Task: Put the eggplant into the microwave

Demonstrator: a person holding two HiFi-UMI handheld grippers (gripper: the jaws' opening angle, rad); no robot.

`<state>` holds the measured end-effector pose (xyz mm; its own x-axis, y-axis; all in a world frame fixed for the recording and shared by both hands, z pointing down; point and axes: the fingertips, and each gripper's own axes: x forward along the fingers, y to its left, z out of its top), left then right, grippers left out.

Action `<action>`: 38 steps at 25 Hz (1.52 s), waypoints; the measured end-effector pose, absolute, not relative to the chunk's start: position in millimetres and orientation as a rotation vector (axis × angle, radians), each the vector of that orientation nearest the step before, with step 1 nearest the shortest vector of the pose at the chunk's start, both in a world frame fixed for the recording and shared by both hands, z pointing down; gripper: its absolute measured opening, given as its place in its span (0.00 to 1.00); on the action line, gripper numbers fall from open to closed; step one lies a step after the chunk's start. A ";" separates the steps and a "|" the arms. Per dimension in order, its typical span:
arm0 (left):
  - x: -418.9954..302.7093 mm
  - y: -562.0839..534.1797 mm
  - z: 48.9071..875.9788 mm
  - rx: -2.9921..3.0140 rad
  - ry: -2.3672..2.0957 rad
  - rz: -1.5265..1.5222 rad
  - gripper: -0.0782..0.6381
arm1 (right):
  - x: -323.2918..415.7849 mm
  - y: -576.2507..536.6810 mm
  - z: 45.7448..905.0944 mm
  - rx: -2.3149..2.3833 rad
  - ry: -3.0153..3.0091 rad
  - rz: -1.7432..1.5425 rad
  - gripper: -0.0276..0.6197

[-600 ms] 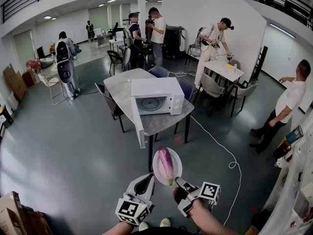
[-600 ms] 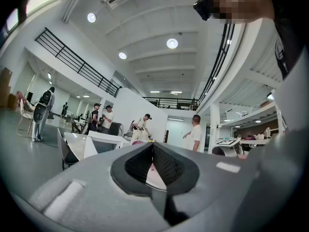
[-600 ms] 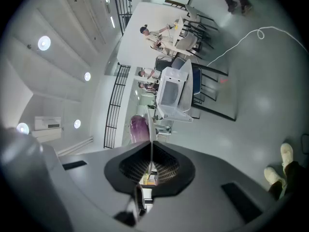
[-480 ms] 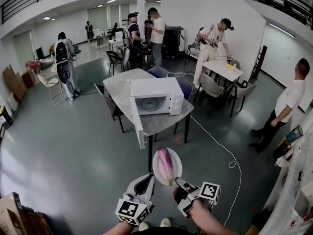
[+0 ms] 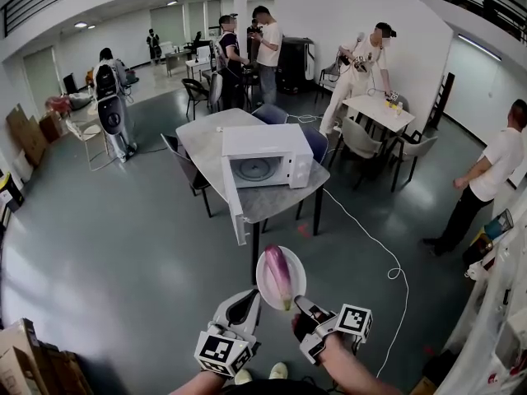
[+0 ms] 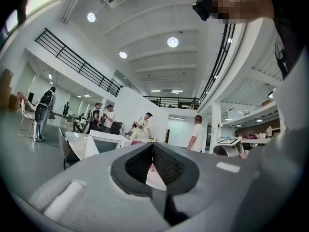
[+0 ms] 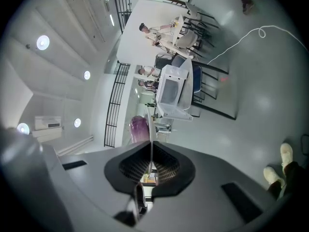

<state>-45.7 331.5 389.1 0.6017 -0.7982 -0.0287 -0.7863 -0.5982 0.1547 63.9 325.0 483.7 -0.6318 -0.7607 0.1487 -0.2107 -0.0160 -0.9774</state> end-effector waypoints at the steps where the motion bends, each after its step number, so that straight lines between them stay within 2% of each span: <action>1: -45.1 331.2 388.7 2.696 -1.343 -0.141 0.12 | 66.0 324.2 484.8 -1.016 1.836 -1.687 0.07; 23: -15.7 310.8 373.3 2.671 -1.468 -0.164 0.12 | 104.3 296.5 487.8 -0.952 1.876 -1.714 0.07; 38: -19.2 201.2 378.8 2.696 -1.399 -0.176 0.12 | 97.5 197.3 494.1 -0.992 1.848 -1.712 0.07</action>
<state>-19.2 201.2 378.8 0.5715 -0.8186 -0.0569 -0.8071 -0.5733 0.1410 97.5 197.3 494.1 -0.6510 -0.7430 0.1551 -0.2112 -0.0189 -0.9773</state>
